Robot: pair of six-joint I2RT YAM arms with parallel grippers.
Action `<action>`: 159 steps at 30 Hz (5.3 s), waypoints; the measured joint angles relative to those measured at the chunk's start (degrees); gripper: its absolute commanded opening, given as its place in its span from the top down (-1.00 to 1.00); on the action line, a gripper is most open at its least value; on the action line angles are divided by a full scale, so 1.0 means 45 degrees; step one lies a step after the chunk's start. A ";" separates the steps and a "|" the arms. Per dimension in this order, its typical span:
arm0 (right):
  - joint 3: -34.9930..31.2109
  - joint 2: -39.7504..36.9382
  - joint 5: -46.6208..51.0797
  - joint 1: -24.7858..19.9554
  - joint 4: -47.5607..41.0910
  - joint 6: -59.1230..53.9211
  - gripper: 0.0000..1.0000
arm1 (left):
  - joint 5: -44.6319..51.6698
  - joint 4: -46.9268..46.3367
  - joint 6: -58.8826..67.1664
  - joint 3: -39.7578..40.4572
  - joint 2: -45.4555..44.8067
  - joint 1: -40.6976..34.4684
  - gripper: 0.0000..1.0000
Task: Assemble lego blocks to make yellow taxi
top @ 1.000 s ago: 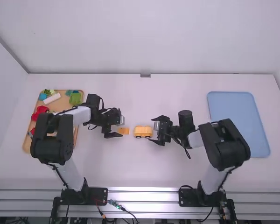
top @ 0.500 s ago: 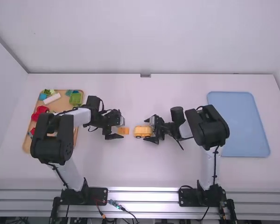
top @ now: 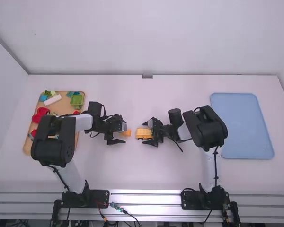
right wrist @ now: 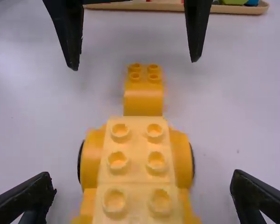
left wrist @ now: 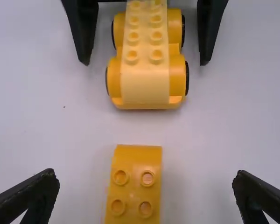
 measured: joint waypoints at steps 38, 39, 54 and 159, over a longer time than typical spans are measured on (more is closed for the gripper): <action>0.0151 0.0000 0.0359 0.0029 -0.0797 0.0160 -0.42 | -0.0155 0.1175 -0.1452 0.0495 0.0884 0.0024 -0.65; 0.0151 0.0000 0.0340 0.0029 -0.0801 0.0155 -0.39 | -0.0160 0.1156 -0.1316 0.0495 0.0884 0.0049 -0.64; 0.0155 0.0000 0.0223 -0.0034 -0.0850 0.0078 -0.24 | -0.0253 0.0850 -0.0942 0.0491 0.0884 0.0068 -0.15; 0.0146 0.0000 -0.0073 -0.0311 -0.0835 -0.0918 -0.04 | -0.0005 0.1710 -0.5207 0.0568 -0.0845 -0.2735 0.96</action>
